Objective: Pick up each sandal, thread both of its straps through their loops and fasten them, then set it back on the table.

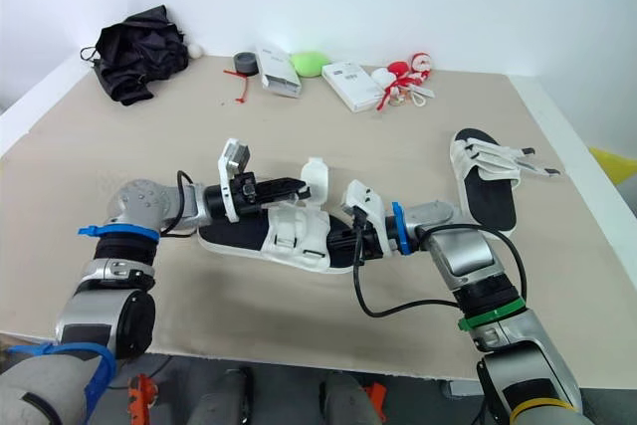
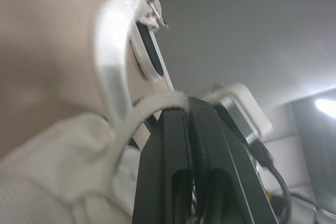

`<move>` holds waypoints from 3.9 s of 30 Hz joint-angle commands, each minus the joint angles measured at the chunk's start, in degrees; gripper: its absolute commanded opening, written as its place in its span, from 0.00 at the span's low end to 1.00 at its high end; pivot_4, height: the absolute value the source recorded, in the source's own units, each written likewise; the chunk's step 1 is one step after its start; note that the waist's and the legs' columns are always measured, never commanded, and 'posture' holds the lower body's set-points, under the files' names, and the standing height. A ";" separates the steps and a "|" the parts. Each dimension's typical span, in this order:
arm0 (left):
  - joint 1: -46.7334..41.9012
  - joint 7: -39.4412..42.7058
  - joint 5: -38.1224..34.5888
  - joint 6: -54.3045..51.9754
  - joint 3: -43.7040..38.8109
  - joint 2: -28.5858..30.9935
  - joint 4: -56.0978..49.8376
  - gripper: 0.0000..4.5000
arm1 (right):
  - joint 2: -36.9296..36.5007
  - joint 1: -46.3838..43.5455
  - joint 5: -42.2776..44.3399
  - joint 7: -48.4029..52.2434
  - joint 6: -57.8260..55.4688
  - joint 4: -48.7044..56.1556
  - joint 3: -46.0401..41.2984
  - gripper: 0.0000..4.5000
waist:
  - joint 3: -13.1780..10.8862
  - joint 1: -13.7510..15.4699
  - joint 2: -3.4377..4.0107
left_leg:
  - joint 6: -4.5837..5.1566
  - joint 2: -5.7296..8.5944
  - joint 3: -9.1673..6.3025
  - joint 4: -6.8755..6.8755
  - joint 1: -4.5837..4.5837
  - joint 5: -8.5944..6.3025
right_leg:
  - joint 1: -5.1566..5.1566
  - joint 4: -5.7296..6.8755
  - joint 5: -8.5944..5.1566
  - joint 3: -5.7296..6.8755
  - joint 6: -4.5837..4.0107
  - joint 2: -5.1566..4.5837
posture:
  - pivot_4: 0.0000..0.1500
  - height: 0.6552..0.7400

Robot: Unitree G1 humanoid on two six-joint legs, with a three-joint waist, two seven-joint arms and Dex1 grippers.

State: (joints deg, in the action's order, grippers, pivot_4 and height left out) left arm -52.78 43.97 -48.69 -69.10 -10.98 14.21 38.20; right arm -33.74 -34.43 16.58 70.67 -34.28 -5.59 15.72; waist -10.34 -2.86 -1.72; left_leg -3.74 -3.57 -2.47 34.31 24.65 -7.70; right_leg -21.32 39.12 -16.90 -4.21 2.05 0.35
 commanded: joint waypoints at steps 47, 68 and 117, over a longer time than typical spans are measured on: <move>-22.02 -19.22 10.57 13.47 -14.67 -10.01 28.35 0.64 | 0.03 3.87 -1.04 -3.18 -2.62 0.85 -0.70 0.00 | -0.01 -0.08 -0.01 | -0.09 0.51 -0.06 -0.08 0.17 0.11 | -0.11 -0.06 0.01 0.00 0.38 -0.43 | 1.00 0.91; -23.68 -17.43 11.48 20.81 -18.34 -10.63 31.02 0.05 | 0.33 4.65 -0.57 -4.07 -3.56 2.19 -1.25 0.00 | -0.01 -0.12 -0.02 | -0.10 0.60 -0.06 -0.11 0.19 0.11 | -0.13 -0.06 -0.02 0.01 0.43 -0.52 | 1.00 0.91; 12.92 38.36 29.70 112.18 30.21 9.31 -11.27 0.47 | -0.84 5.35 0.46 -2.87 -4.07 2.76 -0.86 0.00 | 0.01 0.26 0.07 | -0.06 0.60 0.01 -0.08 0.17 0.10 | -0.01 -0.10 -0.12 -0.03 0.35 -0.64 | 1.00 0.91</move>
State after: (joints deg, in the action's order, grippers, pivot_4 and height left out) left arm -40.41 80.01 -13.07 50.75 20.36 21.36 32.13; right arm -33.72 -30.79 17.99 68.28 -36.62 -1.31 13.27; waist -10.33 -2.60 -1.66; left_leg -3.80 -2.99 -2.47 34.23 24.82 -7.61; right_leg -21.34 39.03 -17.02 -4.23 2.40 -0.28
